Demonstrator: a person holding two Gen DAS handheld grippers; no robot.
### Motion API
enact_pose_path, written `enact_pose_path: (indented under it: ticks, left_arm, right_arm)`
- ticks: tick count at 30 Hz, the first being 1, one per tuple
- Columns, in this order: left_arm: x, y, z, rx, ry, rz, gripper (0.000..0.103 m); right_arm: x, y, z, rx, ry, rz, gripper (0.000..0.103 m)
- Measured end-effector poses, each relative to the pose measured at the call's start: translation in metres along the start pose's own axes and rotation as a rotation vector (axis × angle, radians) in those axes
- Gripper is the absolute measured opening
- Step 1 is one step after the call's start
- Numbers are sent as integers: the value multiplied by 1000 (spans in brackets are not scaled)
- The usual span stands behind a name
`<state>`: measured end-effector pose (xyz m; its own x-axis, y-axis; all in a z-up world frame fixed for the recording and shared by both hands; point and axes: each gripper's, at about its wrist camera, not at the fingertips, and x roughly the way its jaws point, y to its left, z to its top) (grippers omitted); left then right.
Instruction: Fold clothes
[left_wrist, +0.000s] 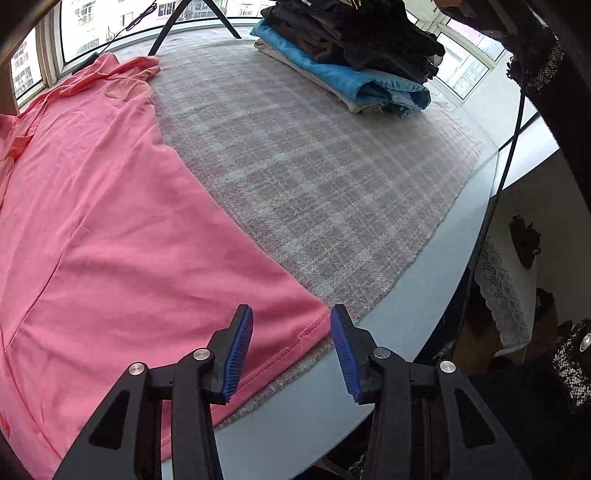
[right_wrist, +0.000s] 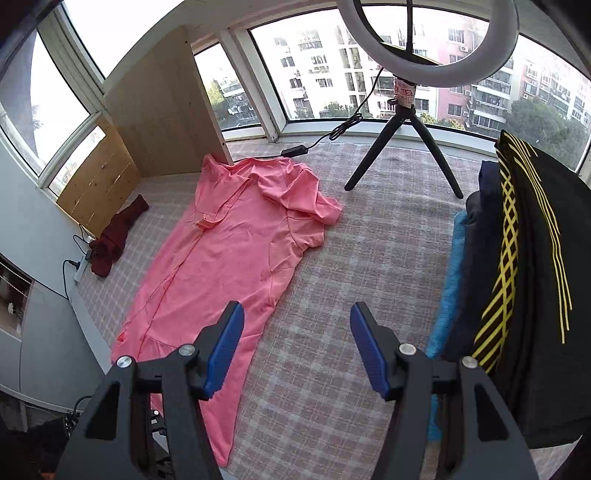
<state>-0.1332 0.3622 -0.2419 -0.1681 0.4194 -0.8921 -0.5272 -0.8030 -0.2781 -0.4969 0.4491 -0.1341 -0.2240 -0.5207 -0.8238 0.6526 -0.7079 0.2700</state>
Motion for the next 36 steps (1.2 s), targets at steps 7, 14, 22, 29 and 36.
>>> enact_pose_path:
  ticks: [7, 14, 22, 29, 36]
  left_arm:
    - [9, 5, 6, -94, 9, 43, 42]
    - [-28, 33, 7, -166, -4, 46, 42]
    - [-119, 143, 96, -91, -82, 217, 42]
    - [-90, 258, 257, -178, -77, 176, 48]
    - [1, 329, 333, -328, 33, 67, 48]
  right_arm:
    - [106, 9, 47, -139, 53, -130, 59]
    - [188, -1, 103, -175, 113, -121, 57]
    - [198, -28, 129, -130, 149, -121, 25]
    - [191, -36, 118, -98, 109, -111, 46]
    - [220, -53, 105, -33, 114, -118, 50]
